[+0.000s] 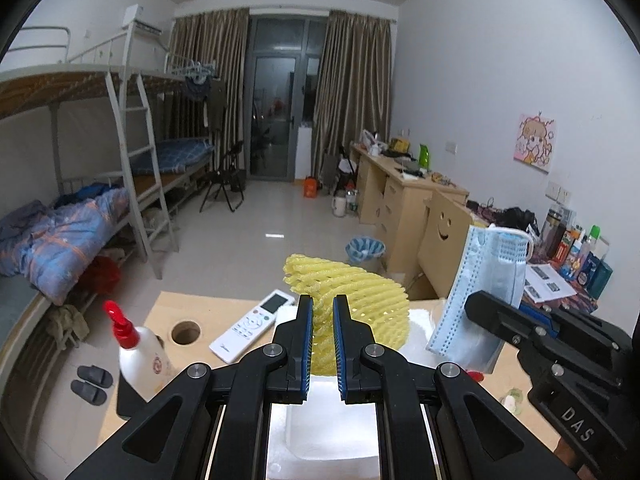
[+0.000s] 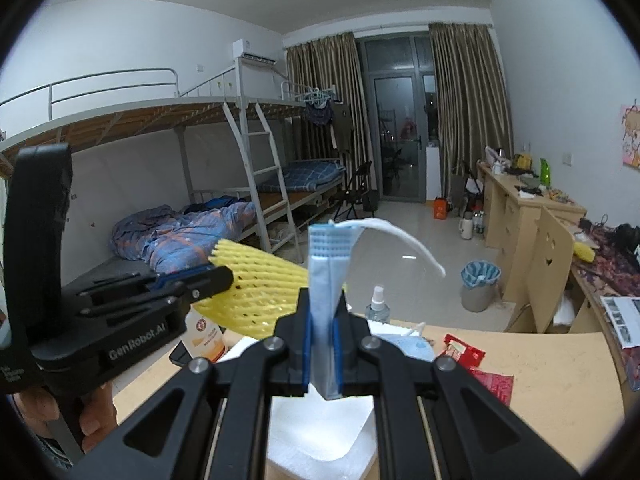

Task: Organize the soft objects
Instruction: 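Carry the foam net and mask with both tools over the white foam box, then open the left tool to drop the yellow foam net into the box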

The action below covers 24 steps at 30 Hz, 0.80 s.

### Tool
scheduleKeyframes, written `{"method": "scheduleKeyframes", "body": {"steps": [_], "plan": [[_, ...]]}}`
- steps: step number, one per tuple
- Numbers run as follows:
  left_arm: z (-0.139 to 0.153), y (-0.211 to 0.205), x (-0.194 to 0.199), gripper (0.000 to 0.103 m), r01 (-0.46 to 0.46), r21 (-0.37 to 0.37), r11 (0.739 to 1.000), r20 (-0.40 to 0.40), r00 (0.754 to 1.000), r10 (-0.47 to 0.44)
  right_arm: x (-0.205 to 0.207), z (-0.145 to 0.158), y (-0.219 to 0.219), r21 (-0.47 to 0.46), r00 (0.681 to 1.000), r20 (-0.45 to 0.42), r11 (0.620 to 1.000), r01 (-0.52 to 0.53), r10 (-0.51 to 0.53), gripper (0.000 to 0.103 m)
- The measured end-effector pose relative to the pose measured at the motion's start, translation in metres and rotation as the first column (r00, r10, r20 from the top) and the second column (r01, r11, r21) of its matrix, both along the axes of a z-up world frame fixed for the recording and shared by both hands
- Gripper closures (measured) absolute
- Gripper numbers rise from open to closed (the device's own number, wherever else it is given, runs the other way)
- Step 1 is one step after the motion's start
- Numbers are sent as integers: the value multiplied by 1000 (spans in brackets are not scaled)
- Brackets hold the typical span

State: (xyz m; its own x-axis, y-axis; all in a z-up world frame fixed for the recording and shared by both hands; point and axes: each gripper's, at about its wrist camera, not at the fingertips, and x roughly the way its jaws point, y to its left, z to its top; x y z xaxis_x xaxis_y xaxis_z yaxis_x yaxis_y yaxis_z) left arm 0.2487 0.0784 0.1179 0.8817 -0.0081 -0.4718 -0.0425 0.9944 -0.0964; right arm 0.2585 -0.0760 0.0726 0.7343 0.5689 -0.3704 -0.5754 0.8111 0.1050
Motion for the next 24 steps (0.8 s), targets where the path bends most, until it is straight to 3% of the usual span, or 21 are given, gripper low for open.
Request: {"method": "scheduleKeyframes", "body": {"steps": [13,24], "plan": [[-43,-31,27,93,84,39,996,-116,990,-78,12,-4,-6,-13,999,-39,1000,24,-25,91],[-51,-28,35,93,87,35,996,-145,986,-81,20,4,-7,-8,999,-44,1000,13,-13,91]]}}
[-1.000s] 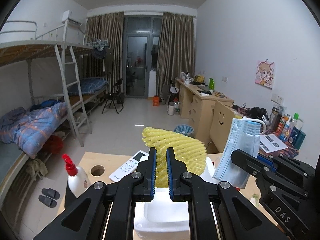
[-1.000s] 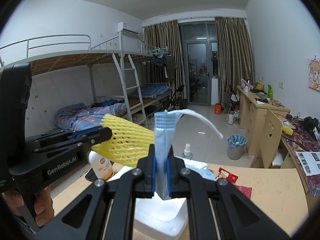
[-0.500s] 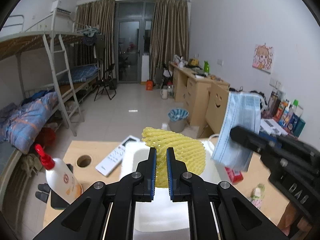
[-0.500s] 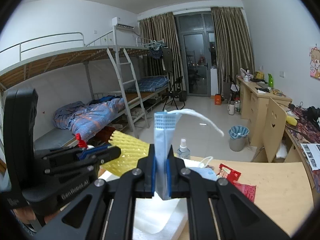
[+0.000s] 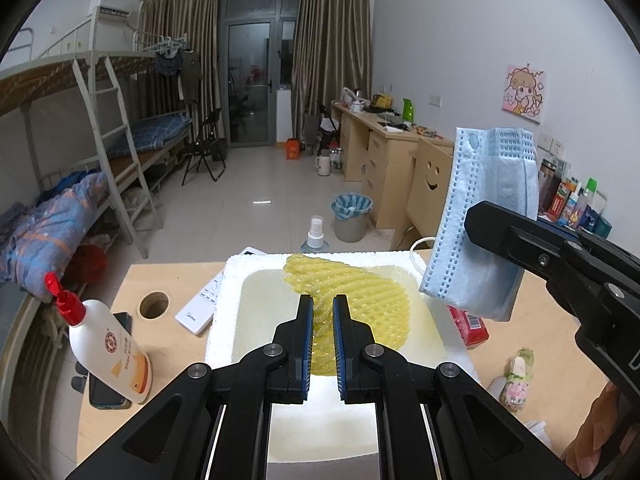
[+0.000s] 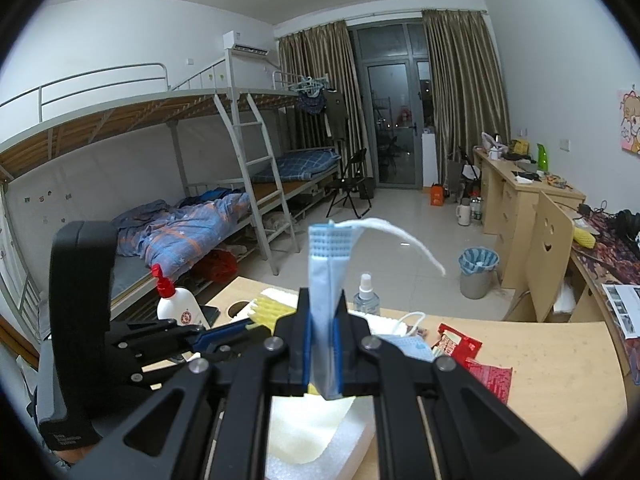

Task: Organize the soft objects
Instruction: 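Open the left tool to drop the yellow foam net into the box, then lower the blue mask into the box and open the right tool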

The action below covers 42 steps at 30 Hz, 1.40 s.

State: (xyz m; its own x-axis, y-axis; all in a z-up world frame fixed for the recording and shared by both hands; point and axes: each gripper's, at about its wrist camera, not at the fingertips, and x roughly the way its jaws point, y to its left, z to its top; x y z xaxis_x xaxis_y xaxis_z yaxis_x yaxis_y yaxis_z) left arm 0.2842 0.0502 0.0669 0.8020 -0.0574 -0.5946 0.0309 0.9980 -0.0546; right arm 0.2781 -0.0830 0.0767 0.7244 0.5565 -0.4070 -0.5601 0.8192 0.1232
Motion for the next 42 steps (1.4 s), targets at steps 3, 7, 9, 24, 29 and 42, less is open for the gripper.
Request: {"method": "scheduleKeyframes", "body": {"steps": [3,7,9,24,29,42], "plan": [[0,3,2,92,-4,2,1000,-2,1000,4,2,1,-2,3,1000,-1,1000,1,-1,91],[-1,1,0,79,-16,4,1000,-1,1000,16,3,2,-4,6,1000,1,1000,5,-5,91],[0,2,0,41,-29,6,1000,1,1000,29,3,3,-4,5,1000,5,1000,5,-5,91],[10,21,-9,5,-113,11,994,61,992,112,2,2,-7,8,1000,8,1000,9,-9,91],[20,43,-13,5,-184,-8,983,68,981,184,5,-1,-2,3,1000,-8,1000,-9,9,91],[42,87,-32,2,-327,-26,945,129,936,327,11,-19,24,-3,992,-63,994,-114,113,91]]}}
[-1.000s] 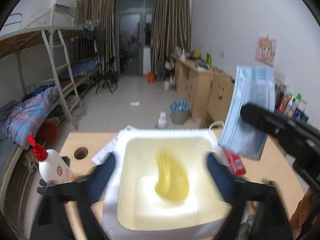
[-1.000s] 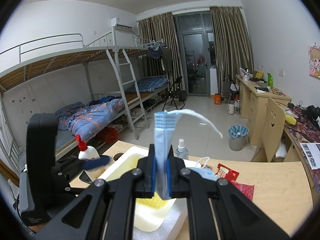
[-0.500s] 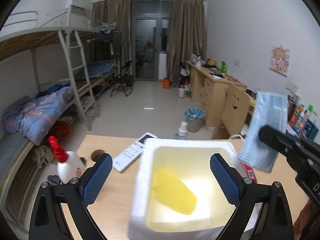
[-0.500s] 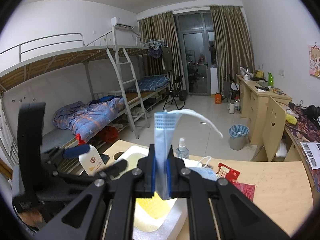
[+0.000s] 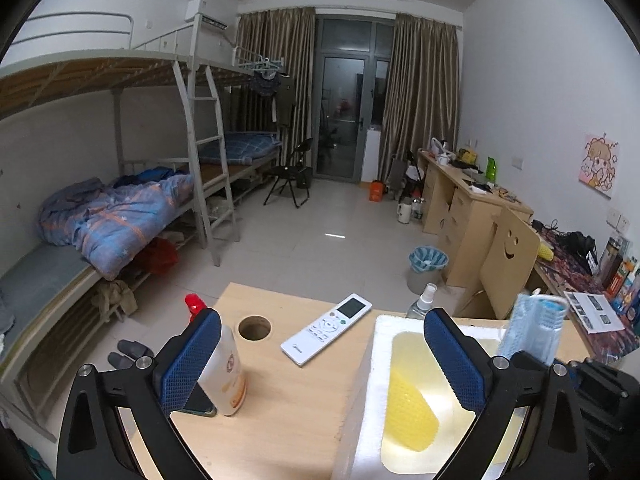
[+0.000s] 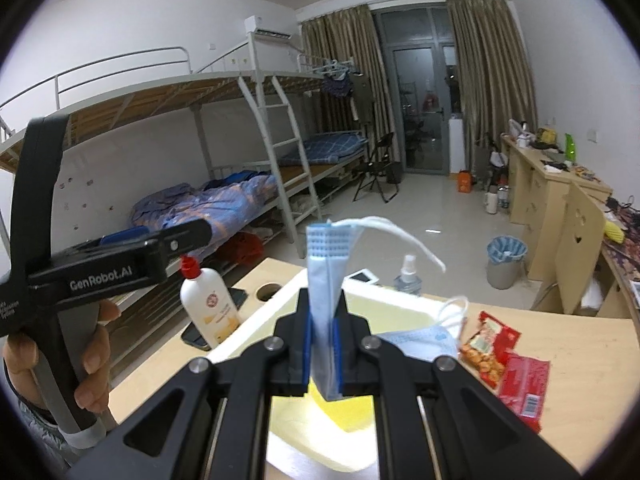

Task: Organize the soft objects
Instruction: 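Lower the blue mask into the box and open the right tool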

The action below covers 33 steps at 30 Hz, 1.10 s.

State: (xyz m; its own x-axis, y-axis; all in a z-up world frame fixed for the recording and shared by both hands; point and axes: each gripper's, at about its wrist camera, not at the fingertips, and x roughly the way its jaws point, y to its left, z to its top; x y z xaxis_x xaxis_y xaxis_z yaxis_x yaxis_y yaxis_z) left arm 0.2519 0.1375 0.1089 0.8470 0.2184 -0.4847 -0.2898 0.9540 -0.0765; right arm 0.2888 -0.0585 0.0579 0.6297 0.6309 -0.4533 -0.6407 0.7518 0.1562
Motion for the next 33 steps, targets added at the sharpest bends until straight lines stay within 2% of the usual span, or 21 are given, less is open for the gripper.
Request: {"method": "scheduleKeyframes", "body": {"steps": [14,15,16,17,19,33], "plan": [[0,-3,2,1,8,4,1000,-12,1000,-8,-3,-11,14,-19,1000,-9,1000,-12,12,90],[0,-4,1,1,9,4,1000,-11,1000,-9,-4,-11,15,-26,1000,-5,1000,-8,8,88],[1,-4,0,1,11,2,1000,-9,1000,-10,-4,-11,15,-29,1000,-3,1000,4,-4,77],[1,-3,0,1,13,-1,1000,-7,1000,-13,-3,-11,14,-31,1000,-4,999,12,-12,61],[2,0,-2,1,14,-5,1000,-4,1000,-14,-5,-11,12,-19,1000,-2,1000,14,-14,46],[3,-1,-3,1,17,-10,1000,-3,1000,-17,-8,-9,13,-28,1000,5,999,22,-22,44]]}}
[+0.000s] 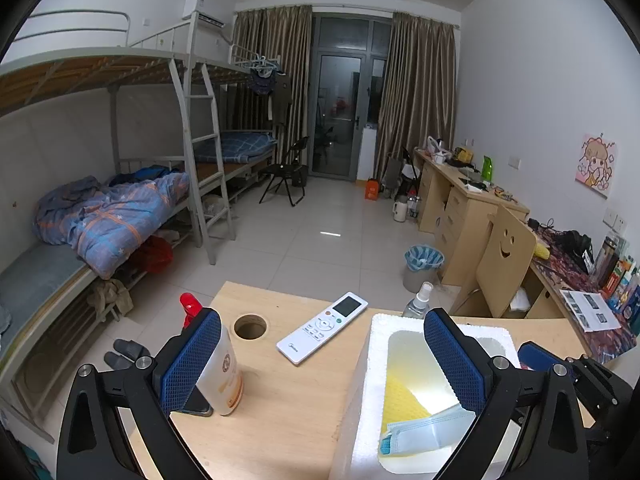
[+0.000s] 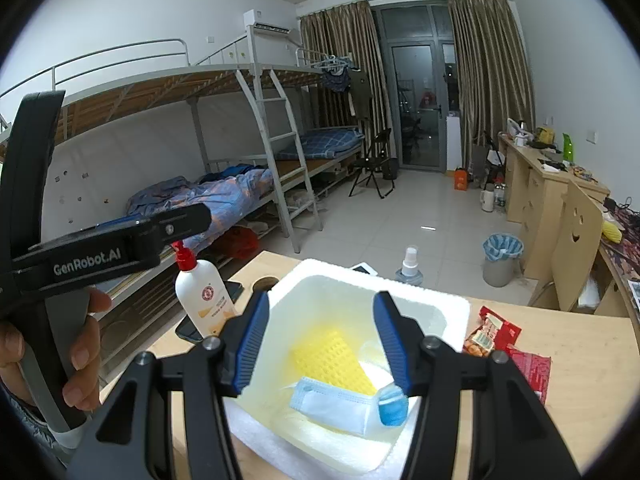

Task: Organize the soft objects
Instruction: 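Lower the blue mask into the box and open the right tool, then withdraw both tools from the box toward the white tissue pack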

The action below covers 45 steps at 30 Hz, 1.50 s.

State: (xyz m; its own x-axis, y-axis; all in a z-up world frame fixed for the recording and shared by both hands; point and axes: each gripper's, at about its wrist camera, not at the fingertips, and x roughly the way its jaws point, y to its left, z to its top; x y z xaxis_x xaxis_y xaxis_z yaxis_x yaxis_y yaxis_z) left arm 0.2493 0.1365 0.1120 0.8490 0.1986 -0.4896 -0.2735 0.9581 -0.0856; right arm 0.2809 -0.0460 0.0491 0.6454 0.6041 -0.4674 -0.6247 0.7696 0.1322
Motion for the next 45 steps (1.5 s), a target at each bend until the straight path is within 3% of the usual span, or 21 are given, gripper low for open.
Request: {"method": "scheduleKeyframes", "body": {"steps": [6,11,17,24,32,39,45], "plan": [[1,-1,-2,1,9,-1,1000,0,1000,-9,-2,5,-11,-6,999,14,999,43,-43,41],[3,-4,-7,1,18,-1,1000,10,1000,-18,-11,15,-25,6,995,59,996,85,-85,21],[3,-5,-17,1,7,10,1000,13,1000,-7,-15,21,-56,12,982,72,985,173,-173,7],[3,-17,-27,1,34,16,999,4,999,-34,-28,23,-67,20,974,76,977,211,-212,0],[-4,-30,-51,1,57,0,998,10,998,-57,-48,19,-69,14,974,93,978,207,-208,0],[-10,-45,-80,1,98,29,995,45,994,-99,-65,11,-83,21,970,101,976,219,-220,0],[-18,-52,-106,1,125,10,992,93,988,-125,-86,5,-93,45,969,122,976,213,-217,0]]}}
